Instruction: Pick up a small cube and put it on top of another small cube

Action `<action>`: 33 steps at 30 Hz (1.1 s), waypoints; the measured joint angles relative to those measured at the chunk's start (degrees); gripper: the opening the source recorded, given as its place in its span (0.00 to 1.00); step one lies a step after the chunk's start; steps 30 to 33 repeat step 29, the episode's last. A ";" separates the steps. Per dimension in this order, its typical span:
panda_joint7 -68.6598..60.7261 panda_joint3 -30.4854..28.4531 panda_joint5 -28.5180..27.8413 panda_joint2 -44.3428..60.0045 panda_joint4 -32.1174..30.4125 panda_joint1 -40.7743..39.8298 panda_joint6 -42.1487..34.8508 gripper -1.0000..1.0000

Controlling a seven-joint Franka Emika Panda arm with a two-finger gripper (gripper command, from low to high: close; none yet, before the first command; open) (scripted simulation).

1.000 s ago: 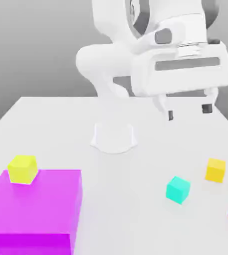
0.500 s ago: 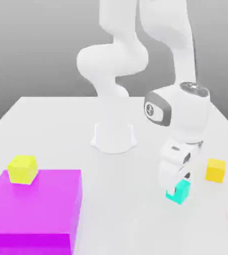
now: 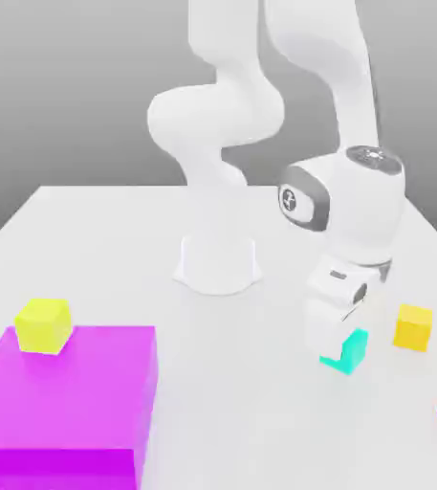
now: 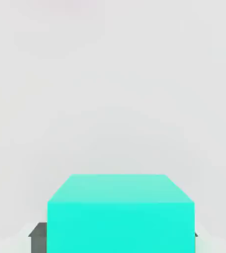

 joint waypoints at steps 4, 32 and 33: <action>-3.04 1.82 0.94 -2.21 1.00 3.69 -3.15 0.00; -10.02 6.58 -4.14 5.36 6.71 17.62 -1.58 1.00; -10.02 6.58 -4.14 5.36 6.71 17.62 -1.58 1.00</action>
